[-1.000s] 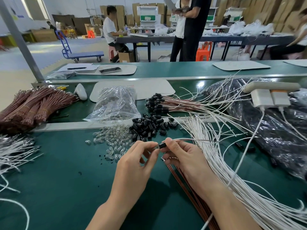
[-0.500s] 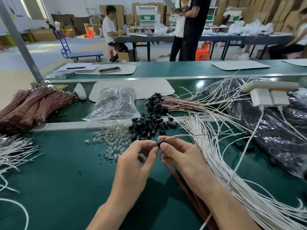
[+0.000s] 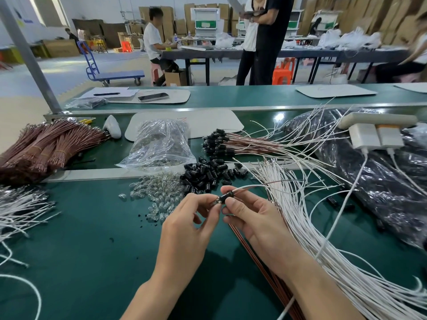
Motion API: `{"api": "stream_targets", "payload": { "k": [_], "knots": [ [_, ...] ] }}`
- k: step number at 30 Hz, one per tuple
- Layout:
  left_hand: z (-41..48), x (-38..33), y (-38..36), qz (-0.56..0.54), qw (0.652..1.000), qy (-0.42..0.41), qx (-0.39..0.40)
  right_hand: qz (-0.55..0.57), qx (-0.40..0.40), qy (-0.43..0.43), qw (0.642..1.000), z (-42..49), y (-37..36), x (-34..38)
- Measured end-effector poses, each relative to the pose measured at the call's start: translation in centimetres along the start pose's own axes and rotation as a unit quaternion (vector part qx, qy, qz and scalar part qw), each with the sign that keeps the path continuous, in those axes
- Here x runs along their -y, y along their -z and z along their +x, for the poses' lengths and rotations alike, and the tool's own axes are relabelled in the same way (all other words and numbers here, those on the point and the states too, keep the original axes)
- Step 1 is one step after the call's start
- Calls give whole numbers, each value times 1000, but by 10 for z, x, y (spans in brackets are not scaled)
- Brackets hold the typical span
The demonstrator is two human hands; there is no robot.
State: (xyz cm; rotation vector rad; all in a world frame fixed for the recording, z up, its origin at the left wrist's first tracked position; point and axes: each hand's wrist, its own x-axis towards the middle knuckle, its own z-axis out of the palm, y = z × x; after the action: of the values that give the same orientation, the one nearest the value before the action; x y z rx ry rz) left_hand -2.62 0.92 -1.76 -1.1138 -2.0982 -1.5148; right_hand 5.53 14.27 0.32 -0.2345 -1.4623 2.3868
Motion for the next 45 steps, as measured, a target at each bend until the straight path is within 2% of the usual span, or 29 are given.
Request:
{"api": "stream_targets", "payload": {
  "k": [6, 21, 27, 30, 35, 38, 45],
  "knots": [
    [0, 0, 0, -20, 1000, 6, 8, 28, 10, -14, 999, 1, 2, 1],
    [1, 4, 2, -49, 998, 27, 8, -49, -3, -23, 999, -1, 1, -3],
    [3, 6, 2, -40, 998, 47, 12, -16, -103, 2, 995, 1, 0, 2],
    [0, -1, -1, -50, 994, 96, 33, -21, -123, 8, 992, 0, 1, 1],
    [-2, -6, -7, 63, 985, 122, 107, -86, -118, 18, 989, -2, -1, -1],
    [-2, -8, -9, 98, 980, 134, 112, -125, -109, 25, 986, -3, -3, -1],
    [-2, -8, -11, 110, 975, 160, 109, -106, -81, 16, 991, -2, 0, -2]
  ]
}}
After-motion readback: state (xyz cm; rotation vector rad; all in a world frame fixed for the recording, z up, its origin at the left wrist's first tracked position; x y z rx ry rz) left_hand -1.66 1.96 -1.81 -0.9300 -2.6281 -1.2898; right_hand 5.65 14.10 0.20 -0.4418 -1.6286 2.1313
